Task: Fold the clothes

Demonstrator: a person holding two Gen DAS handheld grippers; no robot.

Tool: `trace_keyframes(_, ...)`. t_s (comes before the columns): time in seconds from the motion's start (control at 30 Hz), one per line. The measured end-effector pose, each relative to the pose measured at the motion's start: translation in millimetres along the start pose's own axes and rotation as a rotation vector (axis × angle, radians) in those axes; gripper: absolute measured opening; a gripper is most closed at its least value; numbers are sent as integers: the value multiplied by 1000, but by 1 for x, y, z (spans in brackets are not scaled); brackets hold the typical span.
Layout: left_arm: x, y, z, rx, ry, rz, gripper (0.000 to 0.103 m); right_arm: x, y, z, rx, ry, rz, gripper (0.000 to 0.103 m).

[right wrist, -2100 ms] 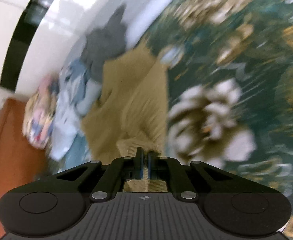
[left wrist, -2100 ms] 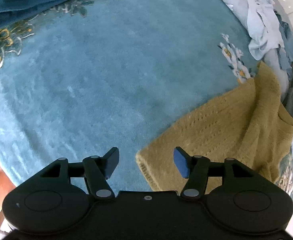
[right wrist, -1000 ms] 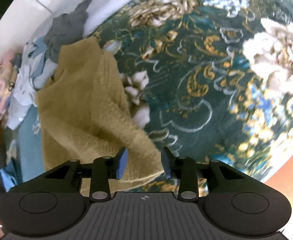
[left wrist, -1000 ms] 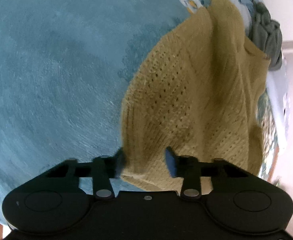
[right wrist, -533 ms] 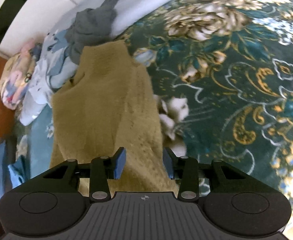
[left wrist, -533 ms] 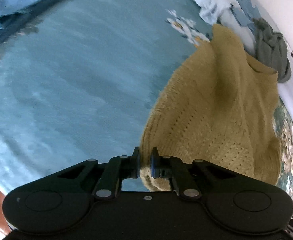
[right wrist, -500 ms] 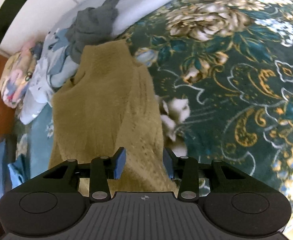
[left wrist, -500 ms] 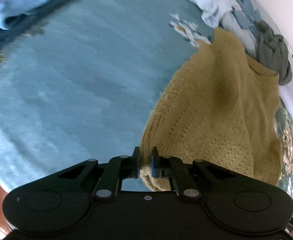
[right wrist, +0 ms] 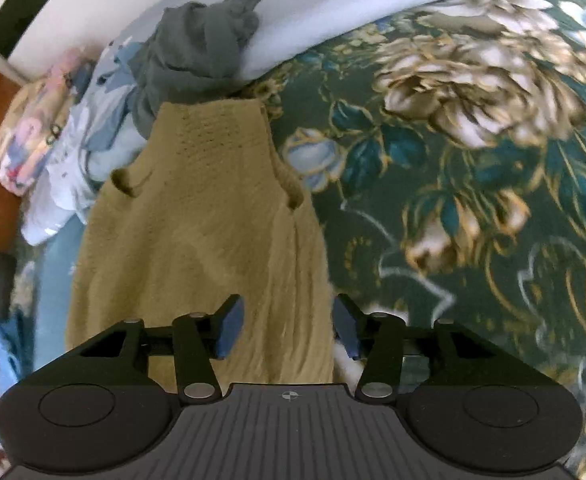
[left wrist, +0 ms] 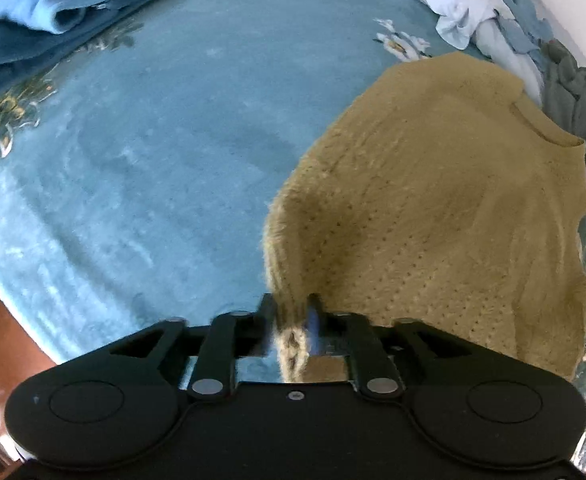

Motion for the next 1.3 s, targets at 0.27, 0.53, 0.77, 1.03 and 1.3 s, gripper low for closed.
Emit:
trace_keyframes(0.27, 3, -9, 19, -43, -55, -43, 48, -4, -6, -29, 52, -1, -4, 27)
trace_keyframes(0.53, -2, -24, 29, -62, -59, -25, 50, -19, -21, -19, 25, 92, 44, 9)
trace_keyframes(0.77, -12, -20, 24, -44, -49, -56, 50, -34, -18, -18, 31, 110, 2, 12)
trace_keyframes(1.03, -13, -13, 10, -17, -38, -93, 56, -24, 16, 34, -7, 9, 3, 38)
trace_keyframes(1.3, 13, -7, -23, -1, -96, -129, 68, -39, 151, 63, 183, -13, -115, 51)
Point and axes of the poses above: each gripper's, at about its wrist camera, not at the fingertips, and z roughly against the way its jaws point, x to its left, y to its underside, the point moved 10 cm from there along -z, roughly the way its jaws point, and after that the axes turned 11 degrees about -y, right-handed, at the moved point
